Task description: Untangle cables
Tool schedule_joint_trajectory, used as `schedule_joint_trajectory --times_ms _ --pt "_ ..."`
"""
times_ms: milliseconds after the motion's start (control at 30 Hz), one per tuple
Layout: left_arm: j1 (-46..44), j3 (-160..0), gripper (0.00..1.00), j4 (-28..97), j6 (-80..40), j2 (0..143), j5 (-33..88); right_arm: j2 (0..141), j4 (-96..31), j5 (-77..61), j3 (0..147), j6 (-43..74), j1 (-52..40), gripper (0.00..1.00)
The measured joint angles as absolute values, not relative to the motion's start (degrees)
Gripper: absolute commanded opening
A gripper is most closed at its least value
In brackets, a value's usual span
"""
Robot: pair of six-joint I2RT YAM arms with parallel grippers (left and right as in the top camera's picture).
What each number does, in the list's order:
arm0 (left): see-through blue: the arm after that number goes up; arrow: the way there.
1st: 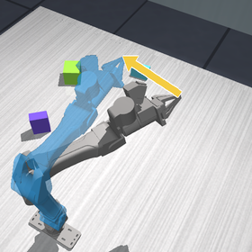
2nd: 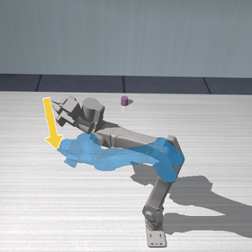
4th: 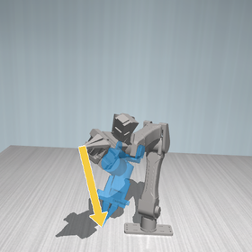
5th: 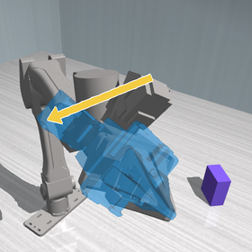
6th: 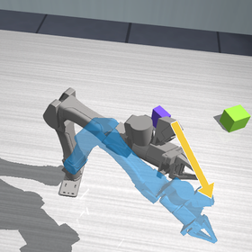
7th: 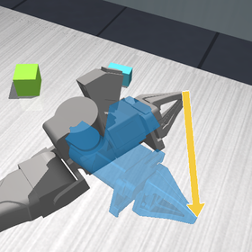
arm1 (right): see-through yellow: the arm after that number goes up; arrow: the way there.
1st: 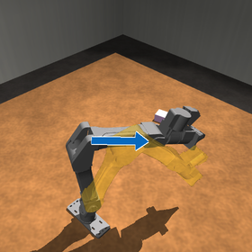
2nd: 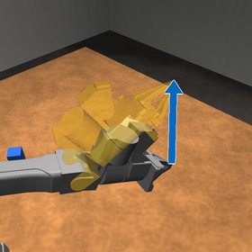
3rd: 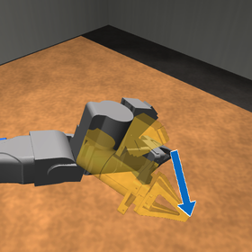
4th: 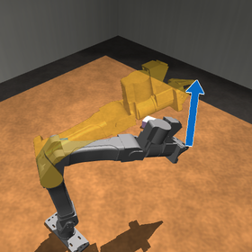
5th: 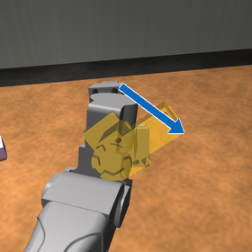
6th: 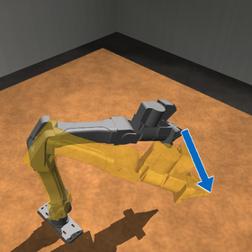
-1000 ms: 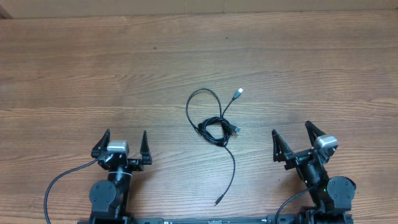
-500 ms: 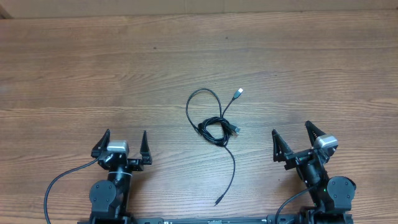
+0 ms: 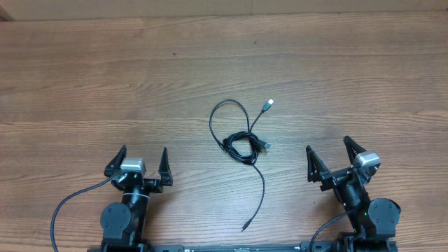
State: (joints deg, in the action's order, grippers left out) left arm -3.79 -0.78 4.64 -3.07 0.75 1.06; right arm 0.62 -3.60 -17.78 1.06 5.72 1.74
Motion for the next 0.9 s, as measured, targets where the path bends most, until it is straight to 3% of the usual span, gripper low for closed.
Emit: schedule_joint_trajectory --times_ms 300,900 --pt "-3.8 -9.5 0.99 14.2 -4.8 0.8 3.0 0.6 -3.6 -17.8 1.1 5.7 1.7 1.0" --pt "-3.8 -18.9 0.99 21.8 -10.9 4.8 9.9 0.6 -3.6 -17.8 1.0 5.7 1.7 1.0"
